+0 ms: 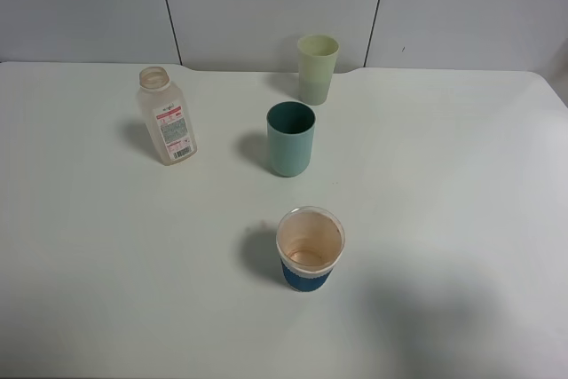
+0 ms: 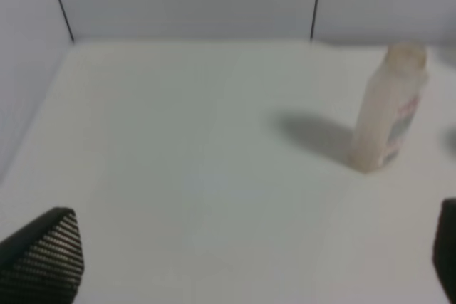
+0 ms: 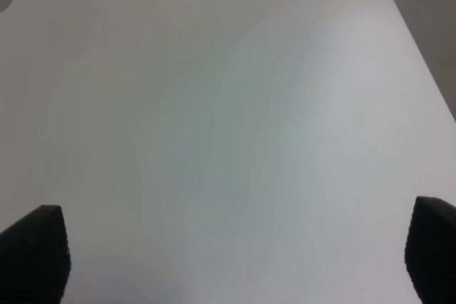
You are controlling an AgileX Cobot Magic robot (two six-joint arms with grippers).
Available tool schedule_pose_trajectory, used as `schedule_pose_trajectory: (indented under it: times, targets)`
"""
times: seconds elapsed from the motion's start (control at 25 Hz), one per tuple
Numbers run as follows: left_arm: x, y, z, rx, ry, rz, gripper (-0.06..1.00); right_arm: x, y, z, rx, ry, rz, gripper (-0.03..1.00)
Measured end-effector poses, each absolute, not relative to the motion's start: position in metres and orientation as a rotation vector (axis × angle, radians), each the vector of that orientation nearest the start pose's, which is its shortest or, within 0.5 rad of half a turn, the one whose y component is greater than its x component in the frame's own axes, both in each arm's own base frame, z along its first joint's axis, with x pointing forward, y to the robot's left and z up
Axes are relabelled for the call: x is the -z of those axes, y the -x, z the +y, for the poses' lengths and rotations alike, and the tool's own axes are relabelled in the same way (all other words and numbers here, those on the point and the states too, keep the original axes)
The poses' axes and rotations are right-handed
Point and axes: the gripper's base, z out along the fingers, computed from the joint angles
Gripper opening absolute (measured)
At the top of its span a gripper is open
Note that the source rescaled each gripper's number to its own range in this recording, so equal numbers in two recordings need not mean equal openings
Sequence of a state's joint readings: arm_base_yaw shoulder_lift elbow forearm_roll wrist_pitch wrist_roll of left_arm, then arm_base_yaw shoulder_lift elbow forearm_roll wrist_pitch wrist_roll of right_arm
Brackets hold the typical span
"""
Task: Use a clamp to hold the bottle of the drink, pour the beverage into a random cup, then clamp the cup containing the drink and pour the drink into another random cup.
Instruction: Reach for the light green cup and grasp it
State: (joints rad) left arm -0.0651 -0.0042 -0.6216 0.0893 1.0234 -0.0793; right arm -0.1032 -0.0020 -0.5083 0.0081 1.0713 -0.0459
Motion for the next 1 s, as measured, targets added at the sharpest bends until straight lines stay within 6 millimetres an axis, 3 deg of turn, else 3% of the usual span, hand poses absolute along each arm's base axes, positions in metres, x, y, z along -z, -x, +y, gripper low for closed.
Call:
schedule_pose_trajectory:
  times: [0.36, 0.52, 1.0]
  targets:
    - [-0.298, 0.013, 0.009, 0.013, 0.075, 1.936, 1.0, -0.279, 0.006, 0.001, 0.083, -0.058, 2.045, 1.0]
    - [-0.28, 0.006, 0.009, 0.003, 0.076, 2.018, 1.0, -0.279, 0.006, 0.001, 0.083, -0.058, 2.045, 1.0]
    - [-0.28, 0.006, 0.008, -0.022, 0.116, 2.018, 1.0, -0.279, 0.006, 0.001, 0.083, -0.058, 2.045, 1.0]
